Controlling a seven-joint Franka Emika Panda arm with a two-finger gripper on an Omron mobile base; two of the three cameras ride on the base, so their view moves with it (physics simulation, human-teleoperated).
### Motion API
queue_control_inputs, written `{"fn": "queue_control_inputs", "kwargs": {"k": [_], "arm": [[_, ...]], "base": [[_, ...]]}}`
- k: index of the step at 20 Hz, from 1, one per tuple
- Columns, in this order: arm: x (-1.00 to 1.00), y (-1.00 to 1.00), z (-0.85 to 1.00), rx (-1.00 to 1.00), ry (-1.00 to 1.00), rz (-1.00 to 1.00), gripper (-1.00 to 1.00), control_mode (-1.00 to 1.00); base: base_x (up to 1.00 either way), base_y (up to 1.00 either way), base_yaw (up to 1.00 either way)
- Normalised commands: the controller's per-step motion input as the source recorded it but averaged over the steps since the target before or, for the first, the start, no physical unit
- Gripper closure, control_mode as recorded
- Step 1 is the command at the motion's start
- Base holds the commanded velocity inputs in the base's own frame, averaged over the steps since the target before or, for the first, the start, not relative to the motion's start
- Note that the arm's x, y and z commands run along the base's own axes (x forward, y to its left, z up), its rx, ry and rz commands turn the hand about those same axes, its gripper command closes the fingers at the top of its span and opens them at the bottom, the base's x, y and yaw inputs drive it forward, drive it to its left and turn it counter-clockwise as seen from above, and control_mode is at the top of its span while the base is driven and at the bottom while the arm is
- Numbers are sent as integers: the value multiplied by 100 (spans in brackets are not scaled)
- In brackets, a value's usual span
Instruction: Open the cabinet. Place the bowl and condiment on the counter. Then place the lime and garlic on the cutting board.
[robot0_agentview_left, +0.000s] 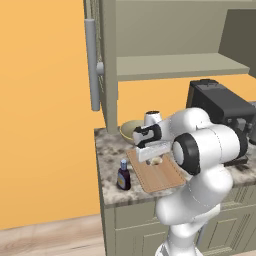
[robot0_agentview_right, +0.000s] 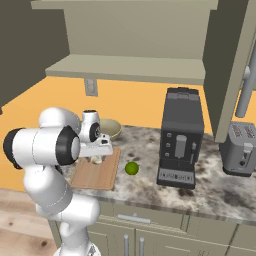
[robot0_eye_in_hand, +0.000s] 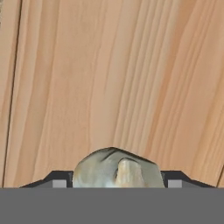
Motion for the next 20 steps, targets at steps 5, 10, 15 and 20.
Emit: {"fn": "queue_control_inputs", "kwargs": {"k": [5,10,15,20], "arm": [[-30,-7,25,3,-15,0,-100,-100],[-10,-1,34,5,-17,0,-100,-100],[-3,0,29,3,-18,0,-100,-100],[-23,-25,45,1,-8,0,-100,-100]], "base": [[0,0,0],[0,0,0],[0,0,0],[0,0,0]]}}
